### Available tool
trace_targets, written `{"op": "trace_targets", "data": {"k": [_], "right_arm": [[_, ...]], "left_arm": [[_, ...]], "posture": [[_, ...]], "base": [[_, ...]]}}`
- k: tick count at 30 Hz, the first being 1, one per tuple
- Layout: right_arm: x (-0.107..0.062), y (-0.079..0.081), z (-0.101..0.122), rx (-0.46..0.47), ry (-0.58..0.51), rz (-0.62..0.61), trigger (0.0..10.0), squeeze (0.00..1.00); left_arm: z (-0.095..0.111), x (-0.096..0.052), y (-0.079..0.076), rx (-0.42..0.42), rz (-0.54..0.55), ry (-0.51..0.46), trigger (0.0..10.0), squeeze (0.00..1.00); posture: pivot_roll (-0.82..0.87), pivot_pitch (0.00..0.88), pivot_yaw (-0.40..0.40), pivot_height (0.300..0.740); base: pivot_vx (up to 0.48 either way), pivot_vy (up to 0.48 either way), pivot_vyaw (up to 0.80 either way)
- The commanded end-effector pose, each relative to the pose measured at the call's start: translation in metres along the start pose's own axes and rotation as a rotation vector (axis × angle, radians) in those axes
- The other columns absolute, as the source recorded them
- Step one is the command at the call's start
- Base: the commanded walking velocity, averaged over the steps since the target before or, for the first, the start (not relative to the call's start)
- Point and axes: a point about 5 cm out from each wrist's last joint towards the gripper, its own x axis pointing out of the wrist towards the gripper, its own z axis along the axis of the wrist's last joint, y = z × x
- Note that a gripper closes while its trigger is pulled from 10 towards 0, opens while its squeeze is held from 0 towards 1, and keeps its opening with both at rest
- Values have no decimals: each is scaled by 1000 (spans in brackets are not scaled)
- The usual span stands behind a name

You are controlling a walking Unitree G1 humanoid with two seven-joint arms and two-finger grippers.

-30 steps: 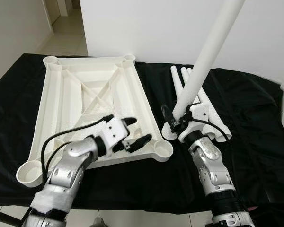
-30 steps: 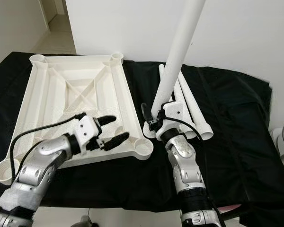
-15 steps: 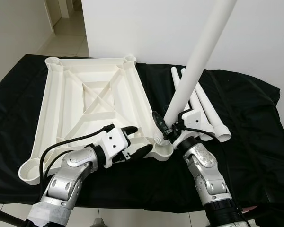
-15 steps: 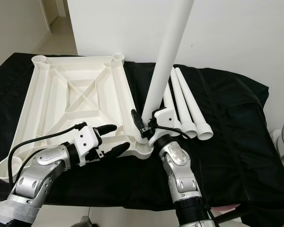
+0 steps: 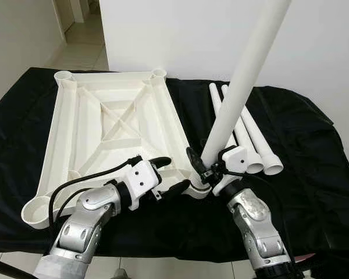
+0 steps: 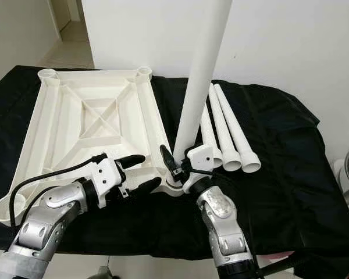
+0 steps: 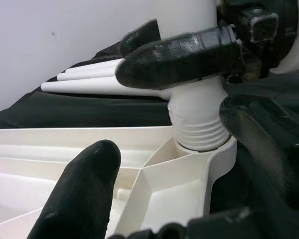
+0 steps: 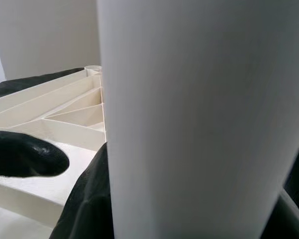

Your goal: Building children table

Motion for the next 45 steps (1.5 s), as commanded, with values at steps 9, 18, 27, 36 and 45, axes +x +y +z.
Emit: {"op": "trace_targets", "data": {"k": [9, 18, 27, 36, 45], "right_arm": [[-8, 0, -16, -45, 101, 69, 10000, 0], [-13, -7, -19, -103, 120, 112, 10000, 0], [-17, -12, -26, 13, 134, 58, 10000, 0], [-14, -20, -34, 141, 182, -40, 10000, 0], [-19, -20, -33, 94, 149, -52, 10000, 0]], "left_arm": [[-2, 0, -5, -6, 82, 18, 10000, 0], [-4, -1, -7, -17, 87, 21, 10000, 0], [-3, -1, -6, -16, 96, 21, 10000, 0], [-2, -2, -4, -9, 100, 22, 10000, 0], [-1, -3, -3, -4, 108, 25, 10000, 0]], "posture": [[39, 0, -52, 740], [34, 12, -56, 740], [34, 12, -56, 740], [37, 8, -55, 740], [39, 3, -59, 740]], "base": [[0, 0, 0], [0, 0, 0], [0, 0, 0], [0, 0, 0], [0, 0, 0]]}}
